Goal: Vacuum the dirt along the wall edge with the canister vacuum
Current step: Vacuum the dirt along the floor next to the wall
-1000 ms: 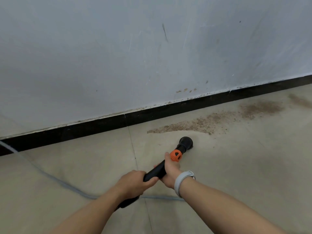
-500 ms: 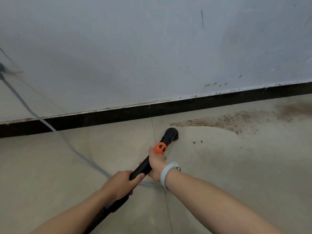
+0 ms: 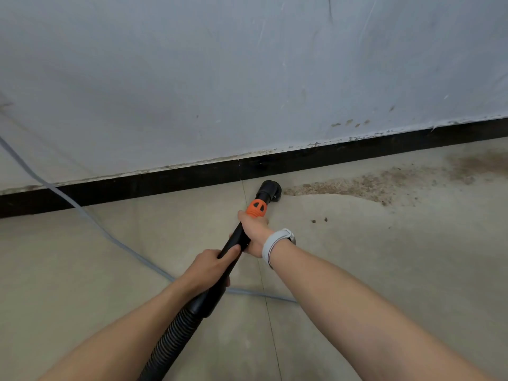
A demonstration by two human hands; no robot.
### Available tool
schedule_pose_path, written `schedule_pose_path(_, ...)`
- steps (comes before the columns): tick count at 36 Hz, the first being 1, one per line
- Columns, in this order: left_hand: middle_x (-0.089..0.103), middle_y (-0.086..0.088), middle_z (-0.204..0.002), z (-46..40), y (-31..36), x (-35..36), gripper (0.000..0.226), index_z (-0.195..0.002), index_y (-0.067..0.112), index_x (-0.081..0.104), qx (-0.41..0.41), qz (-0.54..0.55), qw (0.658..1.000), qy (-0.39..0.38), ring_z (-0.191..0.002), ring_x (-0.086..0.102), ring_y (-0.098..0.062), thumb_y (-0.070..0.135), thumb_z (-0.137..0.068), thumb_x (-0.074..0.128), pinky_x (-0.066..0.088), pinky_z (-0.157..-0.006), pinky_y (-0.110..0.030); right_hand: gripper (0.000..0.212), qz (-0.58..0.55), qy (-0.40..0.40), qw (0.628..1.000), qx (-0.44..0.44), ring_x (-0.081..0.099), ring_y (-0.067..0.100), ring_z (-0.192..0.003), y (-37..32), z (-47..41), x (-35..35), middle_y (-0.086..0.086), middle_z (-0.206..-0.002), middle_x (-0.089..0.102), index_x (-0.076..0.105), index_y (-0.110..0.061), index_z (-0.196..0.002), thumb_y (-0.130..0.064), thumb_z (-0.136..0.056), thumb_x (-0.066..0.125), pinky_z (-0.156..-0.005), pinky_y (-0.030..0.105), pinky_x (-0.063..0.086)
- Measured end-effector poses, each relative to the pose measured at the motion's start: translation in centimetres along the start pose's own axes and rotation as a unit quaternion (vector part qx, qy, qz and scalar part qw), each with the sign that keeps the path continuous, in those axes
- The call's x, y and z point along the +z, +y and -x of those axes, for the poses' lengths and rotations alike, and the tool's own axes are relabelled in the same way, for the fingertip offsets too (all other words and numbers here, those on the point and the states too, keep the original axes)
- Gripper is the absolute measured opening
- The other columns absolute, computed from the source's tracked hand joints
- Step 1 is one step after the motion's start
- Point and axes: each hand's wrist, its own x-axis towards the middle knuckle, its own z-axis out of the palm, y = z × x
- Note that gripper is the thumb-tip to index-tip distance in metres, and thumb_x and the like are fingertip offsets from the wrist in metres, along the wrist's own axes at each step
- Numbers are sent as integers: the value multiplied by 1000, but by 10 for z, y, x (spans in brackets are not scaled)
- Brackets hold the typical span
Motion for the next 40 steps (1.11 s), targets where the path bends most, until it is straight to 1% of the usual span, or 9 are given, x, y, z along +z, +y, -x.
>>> schedule_pose_path(4, 71, -11, -62, -6, 7, -5, 56, -74, 7, 61, -7, 53, 998, -13, -51, 66, -19, 58, -92, 47, 47, -49, -20, 54, -73, -42, 996, -19, 60, 32, -105, 0, 6, -4, 17, -123, 55, 29, -16, -140, -27, -95, 57, -79, 43, 55)
schedule_pose_path(8, 71, -17, -66, -12, 16, -3, 58, -77, 3, 63, -10, 102, 994, -28, -57, 68, -25, 56, -93, 47, 54, -58, -30, 48, -115, -83, 989, -32, 61, 27, -70, 6, 11, -5, 14, -83, 55, 28, -17, -139, -29, -99, 52, -70, 41, 55)
schedule_pose_path(10, 70, -17, -66, -14, 20, 1, 57, -76, 4, 62, -11, 110, 993, -29, -58, 68, -26, 56, -93, 47, 54, -61, -32, 48, -114, -68, 990, -42, 58, 25, -63, 3, 11, -6, 13, -77, 52, 28, -14, -140, -28, -100, 51, -67, 40, 54)
schedule_pose_path(16, 73, -10, -70, -13, 33, 25, 52, -83, 7, 63, 2, 134, 990, -41, -63, 70, -22, 56, -93, 49, 56, -64, -32, 44, -58, -14, 997, -50, 55, 24, -61, -8, 4, -26, 12, -73, 51, 29, -11, -136, -28, -100, 49, -77, 43, 53)
schedule_pose_path(23, 72, -7, -85, -4, 31, 51, 48, -91, 9, 65, 27, 92, 995, -22, -79, 70, -21, 56, -91, 52, 55, -77, -36, 48, -41, 31, 997, -60, 60, 23, -63, -14, 3, -58, 11, -77, 56, 29, -10, -136, -32, -99, 51, -72, 41, 56)
schedule_pose_path(28, 69, -5, -91, 4, 25, 66, 44, -94, 13, 62, 29, 68, 997, 2, -84, 67, -20, 55, -91, 53, 51, -75, -31, 54, -46, 50, 996, -62, 61, 24, -67, -14, 7, -72, 12, -83, 57, 26, -12, -141, -34, -99, 51, -79, 44, 57)
schedule_pose_path(31, 70, -6, -87, 4, 26, 69, 44, -93, 11, 64, 40, 57, 997, 24, -80, 67, -20, 54, -91, 55, 52, -74, -32, 43, -77, 36, 995, -59, 61, 24, -67, -10, 7, -79, 11, -80, 57, 38, -9, -131, -33, -99, 52, -78, 42, 57)
schedule_pose_path(35, 68, 3, -71, 0, 26, 65, 38, -80, 16, 65, 56, 31, 997, 47, -62, 64, -6, 51, -90, 58, 44, -54, -16, 29, -139, 17, 989, -55, 60, 23, -59, -5, 13, -82, 10, -71, 57, 50, -5, -97, -33, -96, 57, -75, 42, 59)
schedule_pose_path(40, 65, 4, -60, -3, 25, 59, 42, -73, 13, 65, 54, 47, 996, 56, -48, 59, 0, 52, -88, 59, 39, -46, -10, 31, -197, -30, 979, -43, 65, 25, -66, 8, 19, -71, 10, -77, 61, 50, -13, -102, -38, -92, 64, -69, 40, 60)
